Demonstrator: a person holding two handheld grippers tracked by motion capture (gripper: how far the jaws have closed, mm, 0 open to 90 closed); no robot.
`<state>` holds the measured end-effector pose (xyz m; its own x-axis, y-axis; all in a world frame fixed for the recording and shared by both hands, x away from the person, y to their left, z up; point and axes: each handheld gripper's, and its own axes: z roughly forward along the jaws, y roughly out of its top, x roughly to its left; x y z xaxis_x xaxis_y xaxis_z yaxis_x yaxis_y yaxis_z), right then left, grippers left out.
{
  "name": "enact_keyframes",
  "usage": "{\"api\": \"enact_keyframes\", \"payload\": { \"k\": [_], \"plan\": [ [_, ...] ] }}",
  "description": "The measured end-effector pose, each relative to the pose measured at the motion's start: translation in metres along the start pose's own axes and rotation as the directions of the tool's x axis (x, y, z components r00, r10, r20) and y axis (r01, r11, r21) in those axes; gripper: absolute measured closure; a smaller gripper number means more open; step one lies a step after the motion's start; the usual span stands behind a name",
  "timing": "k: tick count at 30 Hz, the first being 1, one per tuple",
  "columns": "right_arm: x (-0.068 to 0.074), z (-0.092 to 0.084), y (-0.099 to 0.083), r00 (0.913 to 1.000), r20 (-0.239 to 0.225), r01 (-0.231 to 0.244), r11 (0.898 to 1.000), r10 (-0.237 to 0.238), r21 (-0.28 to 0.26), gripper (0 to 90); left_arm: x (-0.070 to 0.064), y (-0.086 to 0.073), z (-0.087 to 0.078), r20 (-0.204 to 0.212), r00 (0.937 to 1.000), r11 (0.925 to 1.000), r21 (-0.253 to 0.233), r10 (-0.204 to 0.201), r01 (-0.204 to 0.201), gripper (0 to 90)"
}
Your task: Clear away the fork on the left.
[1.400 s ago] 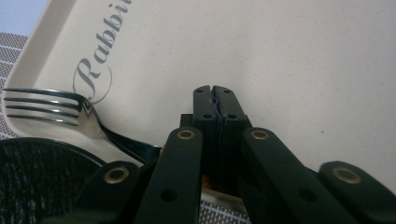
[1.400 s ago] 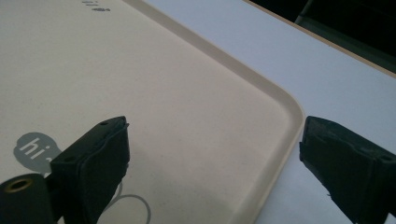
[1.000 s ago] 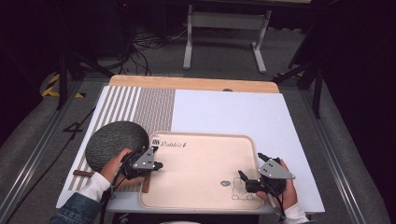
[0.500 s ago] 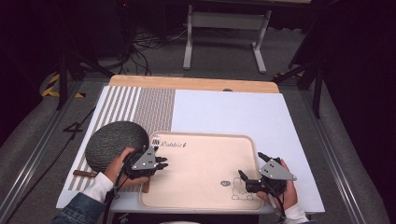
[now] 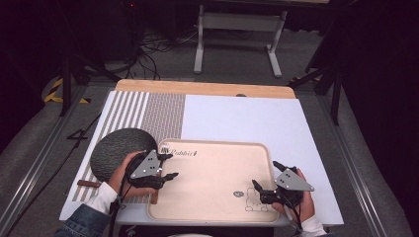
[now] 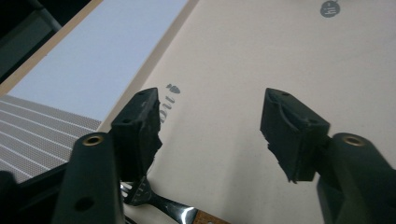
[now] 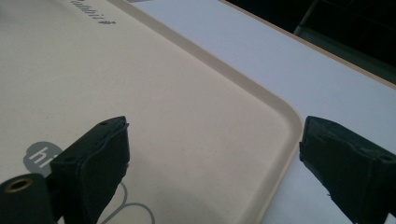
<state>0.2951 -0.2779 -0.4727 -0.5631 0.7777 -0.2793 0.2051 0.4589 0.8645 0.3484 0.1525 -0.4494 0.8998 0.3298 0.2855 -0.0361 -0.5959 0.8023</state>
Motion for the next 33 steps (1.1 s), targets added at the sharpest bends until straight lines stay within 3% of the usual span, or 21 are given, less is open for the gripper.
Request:
{"api": "enact_keyframes", "payload": {
  "k": [4,6,10,16,23,33],
  "plan": [
    [0.0,0.0,0.0,1.0,-0.001,0.002,1.0,-0.002,0.0,9.3,0.001,0.001,-0.002,-0.041,0.9991,0.9998,-0.015,-0.014,0.014,27.8],
    [0.0,0.0,0.0,1.0,-0.001,0.003,1.0,-0.003,0.001,9.3,0.001,0.001,-0.003,-0.048,0.9987,0.9997,-0.016,-0.02,0.019,18.4],
    [-0.001,0.0,0.0,1.0,0.007,-0.004,1.0,0.004,0.001,9.3,0.001,0.001,-0.006,-0.06,0.9977,0.9987,-0.042,-0.03,0.028,13.2],
    [0.0,0.0,0.0,1.0,0.003,0.0,1.0,0.0,0.003,9.2,0.003,0.001,-0.013,-0.073,0.9965,0.9972,-0.066,-0.04,0.035,11.6],
    [-0.001,0.0,0.0,1.0,0.004,-0.003,1.0,0.003,0.003,9.3,0.005,0.0,-0.019,-0.123,0.9916,0.9975,-0.063,-0.04,0.033,8.4],
    [-0.001,-0.001,0.0,1.0,0.003,-0.003,1.0,0.003,-0.001,9.3,0.004,-0.005,-0.031,-0.138,0.9895,0.9945,-0.101,-0.043,0.03,7.7]
  ]
}}
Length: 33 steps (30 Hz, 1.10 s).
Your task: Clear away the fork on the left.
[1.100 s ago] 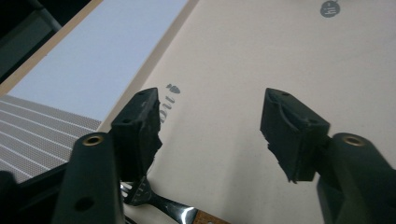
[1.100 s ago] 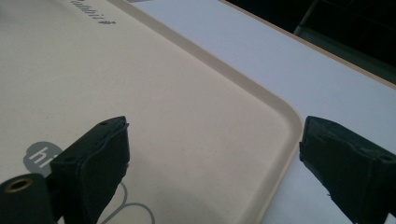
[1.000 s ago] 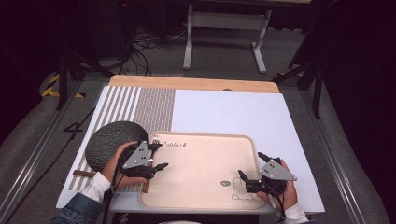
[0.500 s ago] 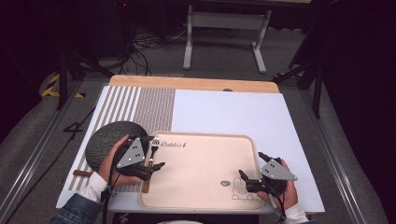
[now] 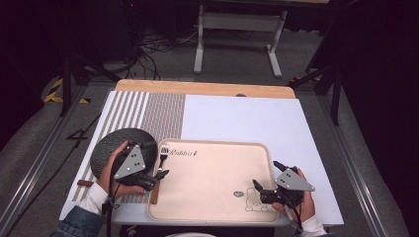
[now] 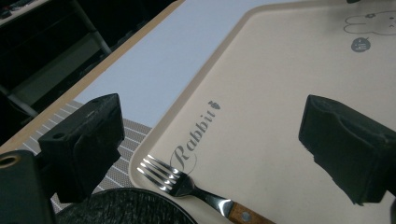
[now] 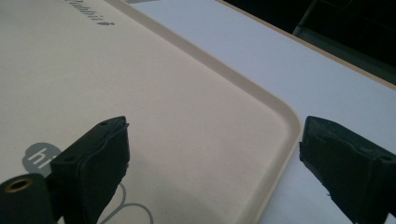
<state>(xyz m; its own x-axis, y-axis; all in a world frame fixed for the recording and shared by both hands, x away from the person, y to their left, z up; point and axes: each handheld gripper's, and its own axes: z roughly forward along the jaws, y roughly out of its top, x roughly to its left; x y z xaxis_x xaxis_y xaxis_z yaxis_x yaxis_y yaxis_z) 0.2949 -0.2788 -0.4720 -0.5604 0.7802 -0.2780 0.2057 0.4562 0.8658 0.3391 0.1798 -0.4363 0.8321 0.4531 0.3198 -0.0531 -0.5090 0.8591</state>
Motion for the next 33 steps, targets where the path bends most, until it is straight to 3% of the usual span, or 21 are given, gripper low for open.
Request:
{"api": "enact_keyframes", "payload": {
  "k": [3,8,14,19,23,25,33],
  "plan": [
    [0.0,-0.001,0.0,1.0,-0.001,0.004,1.0,-0.004,-0.006,9.2,0.0,-0.003,-0.005,0.015,0.9999,0.9998,-0.018,-0.007,0.007,8.0],
    [0.0,-0.002,0.0,1.0,0.0,0.001,1.0,-0.001,-0.01,9.2,0.003,-0.01,-0.013,-0.001,0.9994,0.9989,-0.032,-0.034,0.034,8.6],
    [-0.001,-0.004,-0.001,1.0,0.001,-0.003,1.0,0.003,-0.013,9.2,0.006,-0.022,-0.023,-0.018,0.9975,0.9976,-0.011,-0.068,0.068,8.6],
    [-0.001,-0.004,-0.001,1.0,-0.002,-0.001,1.0,0.001,-0.011,9.2,0.005,-0.041,-0.034,-0.08,0.9917,0.994,0.037,-0.1,0.103,5.9],
    [-0.001,-0.005,-0.002,1.0,-0.001,-0.002,1.0,0.002,-0.011,9.2,0.003,-0.051,-0.038,-0.076,0.987,0.9885,0.041,-0.142,0.145,5.0],
    [0.0,-0.006,-0.002,1.0,0.003,0.004,1.0,-0.004,-0.01,9.2,0.002,-0.053,-0.037,-0.074,0.9886,0.9893,0.055,-0.131,0.135,4.9],
    [0.002,-0.006,-0.001,0.9999,0.006,0.01,1.0,-0.01,-0.008,9.2,0.003,-0.054,-0.038,-0.063,0.9883,0.9893,0.036,-0.139,0.141,5.1]
  ]
}}
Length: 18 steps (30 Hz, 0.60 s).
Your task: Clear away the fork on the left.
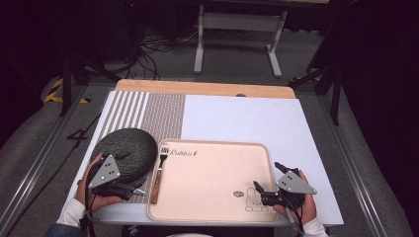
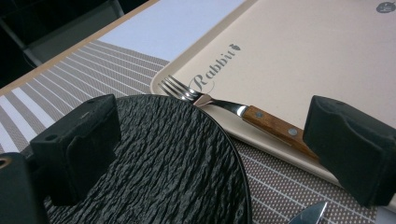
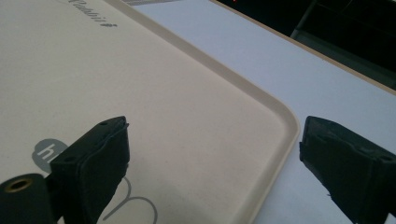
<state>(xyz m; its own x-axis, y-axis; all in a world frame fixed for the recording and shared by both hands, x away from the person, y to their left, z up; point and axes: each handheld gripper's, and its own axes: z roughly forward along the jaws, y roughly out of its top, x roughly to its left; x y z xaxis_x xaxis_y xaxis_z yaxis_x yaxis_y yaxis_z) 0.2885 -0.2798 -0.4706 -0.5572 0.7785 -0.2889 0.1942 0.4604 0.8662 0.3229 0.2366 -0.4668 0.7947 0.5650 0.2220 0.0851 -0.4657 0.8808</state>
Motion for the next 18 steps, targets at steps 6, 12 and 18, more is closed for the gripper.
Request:
{"api": "enact_keyframes", "payload": {
  "k": [6,12,18],
  "plan": [
    [-0.0005,-0.0005,0.0004,1.0,-0.004,-0.004,1.0,0.004,-0.01,9.2,-0.0008,0.0005,0.0015,0.005,1.0,0.9999,-0.007,-0.008,0.008,5.2],
    [-0.0009,-0.001,0.0006,1.0,-0.003,-0.002,1.0,0.002,-0.013,9.2,-0.0011,0.0008,0.002,0.01,0.9999,0.9998,-0.013,-0.012,0.012,5.6],
    [0.0,0.0003,0.0003,1.0,-0.008,0.004,1.0,-0.005,-0.008,9.2,-0.0007,0.0003,0.0031,0.011,0.9998,0.9999,-0.003,-0.014,0.014,5.7]
  ]
}}
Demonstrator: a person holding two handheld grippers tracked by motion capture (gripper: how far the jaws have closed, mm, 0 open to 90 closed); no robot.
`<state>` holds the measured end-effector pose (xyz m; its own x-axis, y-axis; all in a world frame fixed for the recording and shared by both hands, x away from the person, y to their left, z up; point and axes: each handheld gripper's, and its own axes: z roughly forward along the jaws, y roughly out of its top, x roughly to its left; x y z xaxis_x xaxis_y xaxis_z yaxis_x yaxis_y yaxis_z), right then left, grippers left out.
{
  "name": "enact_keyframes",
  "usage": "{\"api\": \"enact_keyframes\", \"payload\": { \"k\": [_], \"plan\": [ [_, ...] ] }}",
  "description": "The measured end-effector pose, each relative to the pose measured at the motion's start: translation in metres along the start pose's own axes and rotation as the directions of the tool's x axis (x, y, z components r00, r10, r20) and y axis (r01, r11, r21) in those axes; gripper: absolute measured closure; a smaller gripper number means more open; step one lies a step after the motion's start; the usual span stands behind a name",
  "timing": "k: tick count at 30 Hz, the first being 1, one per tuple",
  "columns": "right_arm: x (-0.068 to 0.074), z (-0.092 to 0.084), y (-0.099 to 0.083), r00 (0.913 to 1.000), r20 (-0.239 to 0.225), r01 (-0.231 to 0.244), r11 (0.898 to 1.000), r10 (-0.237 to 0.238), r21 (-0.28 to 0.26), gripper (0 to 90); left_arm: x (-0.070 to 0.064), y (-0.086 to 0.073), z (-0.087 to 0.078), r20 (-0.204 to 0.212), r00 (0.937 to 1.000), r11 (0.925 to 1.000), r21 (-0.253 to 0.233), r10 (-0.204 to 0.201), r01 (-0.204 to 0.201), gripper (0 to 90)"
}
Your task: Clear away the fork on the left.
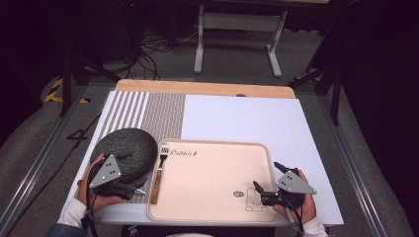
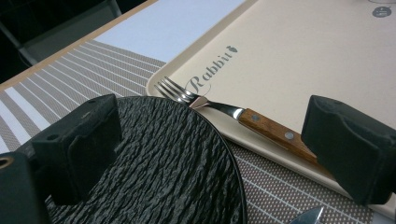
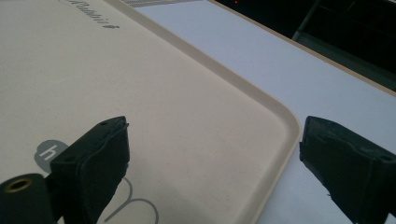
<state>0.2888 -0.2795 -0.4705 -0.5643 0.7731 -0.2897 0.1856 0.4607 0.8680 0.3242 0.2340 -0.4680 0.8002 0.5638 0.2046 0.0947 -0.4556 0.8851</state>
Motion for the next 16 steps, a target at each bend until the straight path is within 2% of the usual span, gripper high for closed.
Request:
{"api": "enact_keyframes", "payload": {
  "k": [16],
  "plan": [
    [-0.0024,0.0018,-0.0027,0.9999,0.002,-0.01,1.0,0.01,0.011,9.2,-0.0004,0.0015,0.0049,0.007,1.0,0.9999,0.014,0.004,-0.004,5.3]
  ]
}}
